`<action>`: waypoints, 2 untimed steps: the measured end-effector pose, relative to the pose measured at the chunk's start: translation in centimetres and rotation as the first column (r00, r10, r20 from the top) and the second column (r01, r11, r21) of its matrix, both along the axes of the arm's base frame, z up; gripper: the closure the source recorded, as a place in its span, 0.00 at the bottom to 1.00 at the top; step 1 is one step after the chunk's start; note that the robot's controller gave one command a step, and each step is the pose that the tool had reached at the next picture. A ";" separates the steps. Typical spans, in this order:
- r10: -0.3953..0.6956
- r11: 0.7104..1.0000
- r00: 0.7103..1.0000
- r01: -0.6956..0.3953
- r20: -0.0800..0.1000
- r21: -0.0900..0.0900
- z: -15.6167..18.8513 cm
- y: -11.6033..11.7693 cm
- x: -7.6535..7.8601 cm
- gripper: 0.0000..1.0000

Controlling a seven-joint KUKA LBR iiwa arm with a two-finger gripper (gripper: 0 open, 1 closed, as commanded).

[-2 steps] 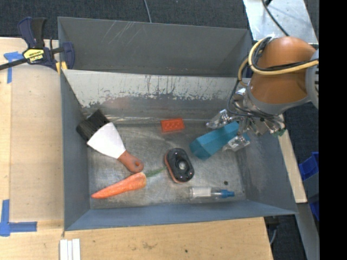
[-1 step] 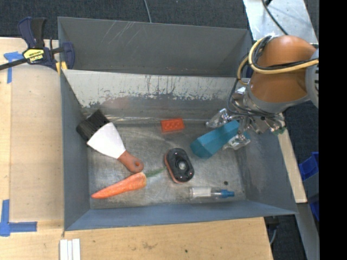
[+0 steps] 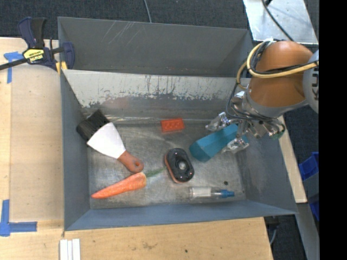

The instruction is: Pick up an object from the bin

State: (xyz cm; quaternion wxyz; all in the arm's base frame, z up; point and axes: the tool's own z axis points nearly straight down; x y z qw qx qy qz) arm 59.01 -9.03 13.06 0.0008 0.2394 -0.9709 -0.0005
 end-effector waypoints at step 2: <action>-0.005 1.000 1.000 0.005 0.001 -0.001 1.7 0.0 0.6 1.00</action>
Offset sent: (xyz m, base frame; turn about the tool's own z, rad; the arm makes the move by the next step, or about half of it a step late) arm 0.0026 -0.0007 0.0004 0.0002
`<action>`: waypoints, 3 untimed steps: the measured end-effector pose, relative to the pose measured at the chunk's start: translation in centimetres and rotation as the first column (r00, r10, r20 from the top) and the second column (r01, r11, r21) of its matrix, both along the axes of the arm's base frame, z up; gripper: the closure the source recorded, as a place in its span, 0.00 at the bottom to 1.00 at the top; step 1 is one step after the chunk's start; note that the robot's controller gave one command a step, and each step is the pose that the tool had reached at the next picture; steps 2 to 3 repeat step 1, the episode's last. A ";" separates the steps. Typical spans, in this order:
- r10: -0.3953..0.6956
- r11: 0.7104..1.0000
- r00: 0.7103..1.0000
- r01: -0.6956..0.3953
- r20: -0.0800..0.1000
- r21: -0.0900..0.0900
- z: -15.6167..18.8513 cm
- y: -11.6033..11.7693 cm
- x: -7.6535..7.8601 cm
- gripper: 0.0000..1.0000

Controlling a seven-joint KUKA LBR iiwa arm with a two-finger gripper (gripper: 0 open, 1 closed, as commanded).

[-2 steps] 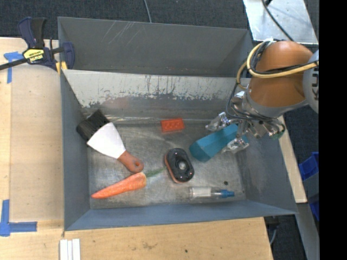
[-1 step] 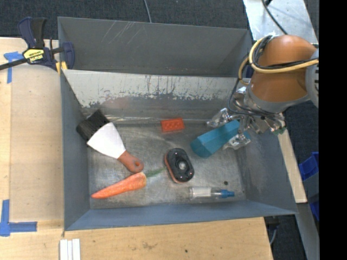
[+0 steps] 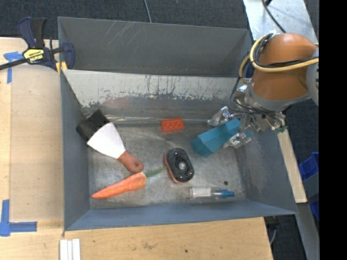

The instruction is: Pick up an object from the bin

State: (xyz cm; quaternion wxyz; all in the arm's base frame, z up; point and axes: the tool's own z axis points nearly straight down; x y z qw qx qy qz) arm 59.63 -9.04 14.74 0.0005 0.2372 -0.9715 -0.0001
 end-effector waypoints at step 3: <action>0.223 0.975 0.975 -0.223 -0.001 0.001 11.2 1.8 -0.9 1.00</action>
Offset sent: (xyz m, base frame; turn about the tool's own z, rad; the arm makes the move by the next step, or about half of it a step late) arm 0.0000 0.0000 0.0000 0.0000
